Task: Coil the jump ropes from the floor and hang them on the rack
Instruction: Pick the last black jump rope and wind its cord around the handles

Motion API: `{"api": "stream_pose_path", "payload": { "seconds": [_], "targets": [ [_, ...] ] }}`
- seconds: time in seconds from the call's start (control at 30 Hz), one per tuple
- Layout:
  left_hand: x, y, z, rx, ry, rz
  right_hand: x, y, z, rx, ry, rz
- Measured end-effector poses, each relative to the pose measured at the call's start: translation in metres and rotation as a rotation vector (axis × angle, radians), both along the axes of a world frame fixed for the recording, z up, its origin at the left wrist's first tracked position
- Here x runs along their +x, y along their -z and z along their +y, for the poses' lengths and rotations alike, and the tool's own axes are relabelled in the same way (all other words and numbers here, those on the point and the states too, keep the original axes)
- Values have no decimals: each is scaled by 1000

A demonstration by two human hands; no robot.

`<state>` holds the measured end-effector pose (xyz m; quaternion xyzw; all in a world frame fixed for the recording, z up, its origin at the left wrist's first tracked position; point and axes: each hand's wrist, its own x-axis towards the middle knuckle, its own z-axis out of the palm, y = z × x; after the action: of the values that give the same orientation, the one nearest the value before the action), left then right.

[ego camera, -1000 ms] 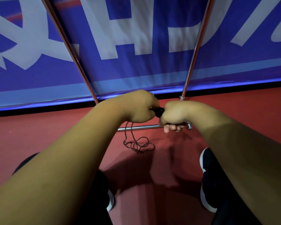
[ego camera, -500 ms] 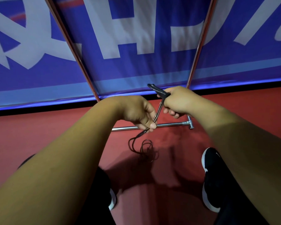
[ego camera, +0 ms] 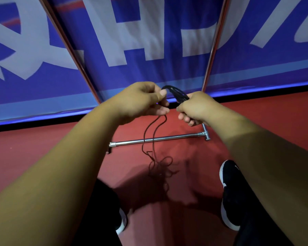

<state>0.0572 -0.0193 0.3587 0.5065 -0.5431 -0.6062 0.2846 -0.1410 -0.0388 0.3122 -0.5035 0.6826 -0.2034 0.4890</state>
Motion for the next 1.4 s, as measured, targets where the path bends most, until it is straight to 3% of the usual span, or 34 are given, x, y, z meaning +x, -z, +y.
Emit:
{"api": "stream_pose_path", "payload": {
  "seconds": [0.07,0.13,0.2,0.37,0.67,0.83,1.13,1.3,1.4],
  "targets": [
    [9,0,1,8,173,19,-1,-1,-1,-7,1,-11],
    [17,-1,1,-65,273,-121,-2,-2,-1,-14,0,-57],
    [22,0,-1,-157,306,-290,-2,-5,-2,-11,-23,-132],
    [27,8,-2,-201,383,-470,-6,-14,0,49,-82,-304],
    [35,19,6,-30,384,-590,-4,-37,18,145,-366,-499],
    [24,24,12,-5,479,-549,3,-37,19,142,-243,-549],
    [20,17,9,49,380,-585,0,-39,8,-36,11,-531],
    [22,27,4,-137,277,-715,1,-44,16,53,-175,-545],
    [28,30,-1,-201,158,-643,0,-49,23,144,-344,-535]
  ]
}}
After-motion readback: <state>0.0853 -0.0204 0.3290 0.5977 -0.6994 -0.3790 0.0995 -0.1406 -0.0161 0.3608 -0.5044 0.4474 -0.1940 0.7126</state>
